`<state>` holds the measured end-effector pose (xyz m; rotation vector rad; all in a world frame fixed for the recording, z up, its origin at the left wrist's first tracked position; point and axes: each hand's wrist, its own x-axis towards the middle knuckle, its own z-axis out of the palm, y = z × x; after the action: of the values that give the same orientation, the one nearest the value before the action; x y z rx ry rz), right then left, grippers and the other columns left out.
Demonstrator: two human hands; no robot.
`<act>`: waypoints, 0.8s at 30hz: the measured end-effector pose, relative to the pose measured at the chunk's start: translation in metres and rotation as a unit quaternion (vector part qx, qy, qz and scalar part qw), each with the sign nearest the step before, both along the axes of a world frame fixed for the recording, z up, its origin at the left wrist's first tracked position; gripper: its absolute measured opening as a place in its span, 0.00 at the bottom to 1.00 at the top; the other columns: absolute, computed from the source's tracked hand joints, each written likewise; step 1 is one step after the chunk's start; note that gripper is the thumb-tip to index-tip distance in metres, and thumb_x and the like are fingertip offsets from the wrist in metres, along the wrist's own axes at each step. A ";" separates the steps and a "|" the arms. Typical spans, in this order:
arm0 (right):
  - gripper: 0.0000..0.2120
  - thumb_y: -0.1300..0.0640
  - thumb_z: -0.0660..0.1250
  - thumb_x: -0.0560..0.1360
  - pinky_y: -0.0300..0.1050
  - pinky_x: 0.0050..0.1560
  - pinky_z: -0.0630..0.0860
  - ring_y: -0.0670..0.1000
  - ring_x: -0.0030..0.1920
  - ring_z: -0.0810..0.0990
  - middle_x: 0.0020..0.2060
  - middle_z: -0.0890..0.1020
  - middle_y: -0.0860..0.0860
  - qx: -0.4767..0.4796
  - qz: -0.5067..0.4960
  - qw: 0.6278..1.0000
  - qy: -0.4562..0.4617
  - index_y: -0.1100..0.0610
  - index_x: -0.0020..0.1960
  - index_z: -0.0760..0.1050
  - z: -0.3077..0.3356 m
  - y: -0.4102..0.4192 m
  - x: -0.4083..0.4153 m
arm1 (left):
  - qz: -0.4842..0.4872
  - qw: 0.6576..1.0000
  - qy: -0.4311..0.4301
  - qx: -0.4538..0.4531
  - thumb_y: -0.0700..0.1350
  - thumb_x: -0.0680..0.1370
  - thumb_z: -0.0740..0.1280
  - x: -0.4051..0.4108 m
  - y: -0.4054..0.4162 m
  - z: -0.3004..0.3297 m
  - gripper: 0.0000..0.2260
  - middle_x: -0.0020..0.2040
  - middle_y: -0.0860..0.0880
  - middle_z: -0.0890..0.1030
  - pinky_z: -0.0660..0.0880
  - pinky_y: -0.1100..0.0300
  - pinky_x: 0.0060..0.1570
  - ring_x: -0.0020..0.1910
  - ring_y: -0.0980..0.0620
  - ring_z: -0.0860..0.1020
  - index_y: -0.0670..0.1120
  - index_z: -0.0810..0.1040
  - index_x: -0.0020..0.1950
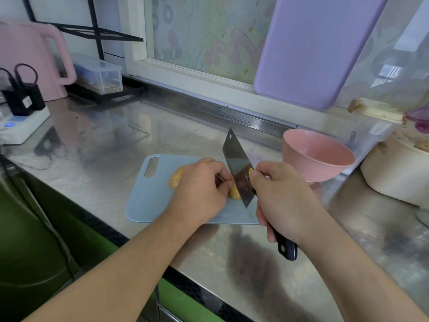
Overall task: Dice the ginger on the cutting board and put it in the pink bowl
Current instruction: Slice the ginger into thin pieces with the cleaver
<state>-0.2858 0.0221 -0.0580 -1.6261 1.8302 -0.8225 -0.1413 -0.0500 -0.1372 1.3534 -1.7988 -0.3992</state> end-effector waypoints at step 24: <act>0.16 0.56 0.56 0.85 0.40 0.25 0.65 0.55 0.14 0.70 0.21 0.73 0.58 0.078 0.023 0.997 0.000 0.56 0.39 0.67 0.003 0.003 -0.009 | -0.002 1.000 0.007 0.002 0.42 0.74 0.77 0.001 0.002 0.002 0.06 0.41 0.56 0.80 0.70 0.75 0.43 0.40 0.60 0.79 0.51 0.84 0.39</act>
<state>-0.2951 0.0251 -0.0547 -1.5616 1.8028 -0.6427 -0.1405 -0.0476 -0.1348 1.3463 -1.7913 -0.4125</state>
